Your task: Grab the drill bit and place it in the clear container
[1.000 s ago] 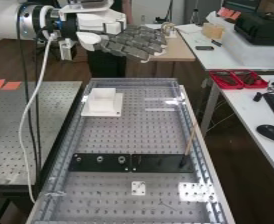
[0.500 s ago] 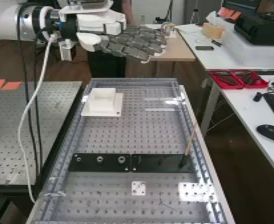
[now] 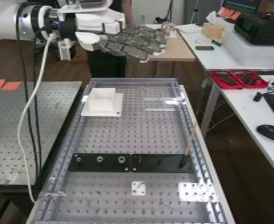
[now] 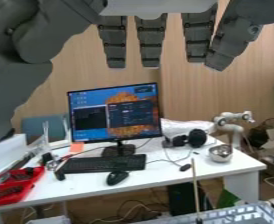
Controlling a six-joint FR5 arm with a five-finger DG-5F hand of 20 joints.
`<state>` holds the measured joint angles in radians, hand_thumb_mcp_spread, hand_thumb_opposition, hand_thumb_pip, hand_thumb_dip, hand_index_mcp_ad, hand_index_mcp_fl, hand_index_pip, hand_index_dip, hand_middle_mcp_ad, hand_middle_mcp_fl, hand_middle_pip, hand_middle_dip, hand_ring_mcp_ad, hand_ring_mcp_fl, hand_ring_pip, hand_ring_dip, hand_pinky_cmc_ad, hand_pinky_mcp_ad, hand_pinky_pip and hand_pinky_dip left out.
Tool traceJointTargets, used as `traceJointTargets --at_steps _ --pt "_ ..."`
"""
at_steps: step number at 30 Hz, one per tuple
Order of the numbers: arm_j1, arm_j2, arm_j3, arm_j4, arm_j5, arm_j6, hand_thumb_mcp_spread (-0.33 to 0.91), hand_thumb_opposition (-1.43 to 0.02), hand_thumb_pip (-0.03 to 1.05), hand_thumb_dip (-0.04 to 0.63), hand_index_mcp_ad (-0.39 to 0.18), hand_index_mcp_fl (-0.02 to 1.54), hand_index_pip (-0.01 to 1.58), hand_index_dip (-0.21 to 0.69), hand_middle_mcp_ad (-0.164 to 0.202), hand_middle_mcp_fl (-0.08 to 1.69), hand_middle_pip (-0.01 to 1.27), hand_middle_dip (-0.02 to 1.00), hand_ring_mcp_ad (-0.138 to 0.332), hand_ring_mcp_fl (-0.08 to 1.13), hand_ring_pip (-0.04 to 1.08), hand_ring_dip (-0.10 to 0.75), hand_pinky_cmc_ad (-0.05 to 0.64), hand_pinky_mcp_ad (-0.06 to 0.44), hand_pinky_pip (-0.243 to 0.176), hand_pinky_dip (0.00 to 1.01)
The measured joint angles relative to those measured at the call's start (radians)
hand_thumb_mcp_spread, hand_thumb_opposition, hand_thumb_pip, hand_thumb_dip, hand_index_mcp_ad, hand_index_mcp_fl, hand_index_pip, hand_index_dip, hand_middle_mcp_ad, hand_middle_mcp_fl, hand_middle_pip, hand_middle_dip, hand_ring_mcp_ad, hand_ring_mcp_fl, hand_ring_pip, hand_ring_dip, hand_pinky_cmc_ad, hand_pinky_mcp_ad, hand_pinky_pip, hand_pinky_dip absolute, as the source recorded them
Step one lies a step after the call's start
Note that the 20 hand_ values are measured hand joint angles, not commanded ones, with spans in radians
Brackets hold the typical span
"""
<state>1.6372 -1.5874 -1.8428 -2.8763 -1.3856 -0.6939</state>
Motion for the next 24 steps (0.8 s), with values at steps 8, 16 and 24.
traceJointTargets --at_steps 8,16,24 --pt "0.0 0.005 -0.007 0.017 -0.009 -0.002 0.21 -0.66 0.23 0.021 -0.077 0.12 0.09 0.244 0.082 0.01 0.16 0.14 0.29 0.02 0.11 0.009 0.426 0.23 -0.101 0.13" --pt "-0.002 0.006 -0.004 0.005 -0.014 -0.007 0.21 -0.66 0.23 0.021 -0.075 0.12 0.1 0.244 0.087 0.01 0.16 0.14 0.29 0.02 0.11 0.009 0.426 0.229 -0.101 0.13" --pt "0.002 0.006 -0.004 0.0 0.015 -0.002 0.21 -0.66 0.23 0.024 -0.075 0.12 0.1 0.244 0.089 0.0 0.16 0.14 0.29 0.02 0.11 0.009 0.426 0.232 -0.101 0.13"
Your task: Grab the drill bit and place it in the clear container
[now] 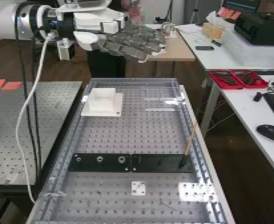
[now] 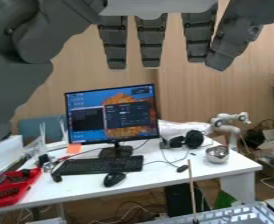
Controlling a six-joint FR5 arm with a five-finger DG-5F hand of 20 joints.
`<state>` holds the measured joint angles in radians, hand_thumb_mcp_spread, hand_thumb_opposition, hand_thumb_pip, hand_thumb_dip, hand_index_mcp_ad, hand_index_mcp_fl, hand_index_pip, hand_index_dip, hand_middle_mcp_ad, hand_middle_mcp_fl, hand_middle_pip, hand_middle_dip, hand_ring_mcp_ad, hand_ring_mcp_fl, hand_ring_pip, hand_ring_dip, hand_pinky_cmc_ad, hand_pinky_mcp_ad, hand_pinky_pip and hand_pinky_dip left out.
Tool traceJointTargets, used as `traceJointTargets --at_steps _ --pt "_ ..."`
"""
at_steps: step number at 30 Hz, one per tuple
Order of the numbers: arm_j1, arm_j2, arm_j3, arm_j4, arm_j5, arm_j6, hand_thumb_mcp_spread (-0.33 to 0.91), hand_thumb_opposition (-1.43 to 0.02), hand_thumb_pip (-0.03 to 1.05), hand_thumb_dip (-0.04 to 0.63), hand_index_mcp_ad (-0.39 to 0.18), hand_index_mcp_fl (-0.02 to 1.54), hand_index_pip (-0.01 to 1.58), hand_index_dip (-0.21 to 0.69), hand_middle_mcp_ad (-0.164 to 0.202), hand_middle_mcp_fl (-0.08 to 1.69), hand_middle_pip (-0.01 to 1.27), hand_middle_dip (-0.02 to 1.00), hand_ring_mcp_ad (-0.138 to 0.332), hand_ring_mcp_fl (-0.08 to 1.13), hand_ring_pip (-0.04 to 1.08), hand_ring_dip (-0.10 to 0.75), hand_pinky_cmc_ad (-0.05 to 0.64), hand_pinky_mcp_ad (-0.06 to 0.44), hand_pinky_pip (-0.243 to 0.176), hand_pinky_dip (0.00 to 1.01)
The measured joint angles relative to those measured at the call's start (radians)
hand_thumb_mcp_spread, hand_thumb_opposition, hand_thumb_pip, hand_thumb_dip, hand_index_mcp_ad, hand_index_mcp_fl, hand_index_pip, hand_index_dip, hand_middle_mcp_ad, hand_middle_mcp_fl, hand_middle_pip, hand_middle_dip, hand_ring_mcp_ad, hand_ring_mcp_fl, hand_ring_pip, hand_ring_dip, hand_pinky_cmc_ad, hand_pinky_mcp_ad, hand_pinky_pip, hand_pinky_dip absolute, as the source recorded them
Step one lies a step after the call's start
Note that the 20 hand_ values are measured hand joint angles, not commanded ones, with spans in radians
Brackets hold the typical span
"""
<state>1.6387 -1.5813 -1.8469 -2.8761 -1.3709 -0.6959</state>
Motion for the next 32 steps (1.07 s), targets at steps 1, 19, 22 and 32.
traceJointTargets --at_steps 1,19,22,32 --pt "0.0 0.0 0.0 0.0 0.0 0.0 0.21 -0.66 0.23 0.024 -0.075 0.12 0.1 0.244 0.093 0.0 0.16 0.14 0.29 0.02 0.11 0.009 0.426 0.232 -0.101 0.13" --pt "0.019 -0.01 -0.002 -0.02 0.005 0.012 0.21 -0.66 0.23 0.024 -0.072 0.12 0.1 0.244 0.091 0.0 0.16 0.14 0.29 0.02 0.11 0.009 0.426 0.234 -0.101 0.13" --pt "0.02 -0.011 -0.002 -0.025 -0.006 0.013 0.21 -0.66 0.23 0.024 -0.072 0.12 0.09 0.244 0.093 0.0 0.16 0.14 0.291 0.03 0.11 0.009 0.422 0.234 -0.101 0.14" --pt "0.017 -0.011 -0.003 -0.016 -0.017 0.015 0.21 -0.66 0.23 0.024 -0.066 0.12 0.1 0.244 0.093 0.0 0.16 0.14 0.29 0.03 0.11 0.009 0.422 0.237 -0.105 0.13"
